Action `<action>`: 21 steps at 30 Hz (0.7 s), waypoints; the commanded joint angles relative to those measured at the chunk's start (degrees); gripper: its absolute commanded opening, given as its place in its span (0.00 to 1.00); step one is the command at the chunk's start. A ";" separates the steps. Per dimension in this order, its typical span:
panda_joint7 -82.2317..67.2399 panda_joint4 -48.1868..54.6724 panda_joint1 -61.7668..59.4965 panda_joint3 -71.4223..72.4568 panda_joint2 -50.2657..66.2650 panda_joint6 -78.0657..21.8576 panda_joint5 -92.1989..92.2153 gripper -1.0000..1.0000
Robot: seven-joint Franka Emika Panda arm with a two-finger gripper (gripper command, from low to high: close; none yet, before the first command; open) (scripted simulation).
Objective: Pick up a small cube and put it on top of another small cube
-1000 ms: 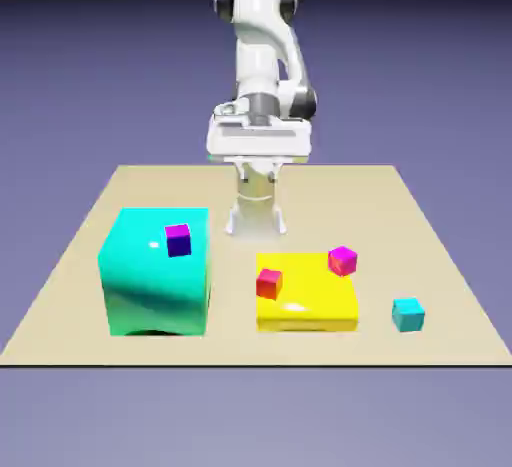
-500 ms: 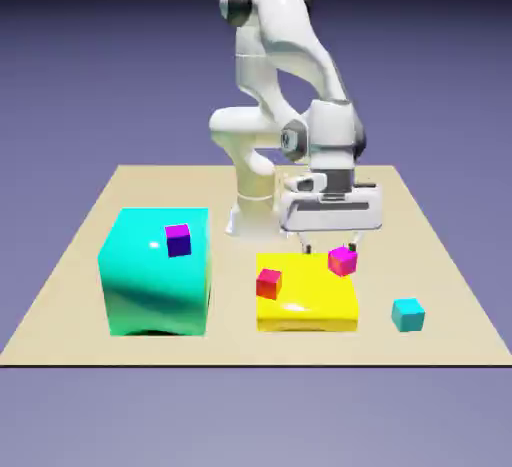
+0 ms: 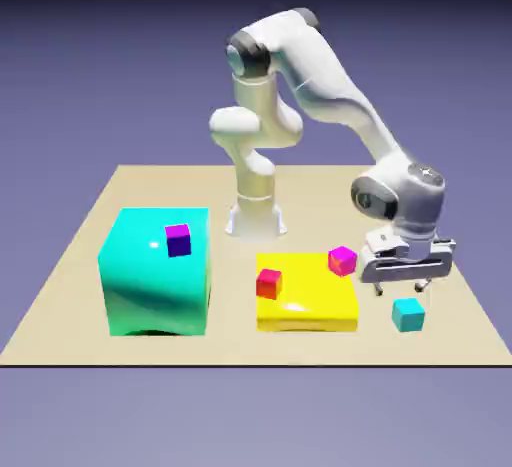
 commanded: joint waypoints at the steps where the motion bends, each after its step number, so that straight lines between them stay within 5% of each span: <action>1: 1.51 1.32 -0.13 1.32 2.08 -1.28 -0.76 0.50; 6: 4.98 1.69 4.57 -4.83 9.45 5.52 -6.57 0.50; 7: 4.98 1.69 4.57 -4.83 9.45 5.53 -6.57 0.00; 21: -4.69 -11.58 6.39 -8.08 -17.54 -3.45 14.27 0.00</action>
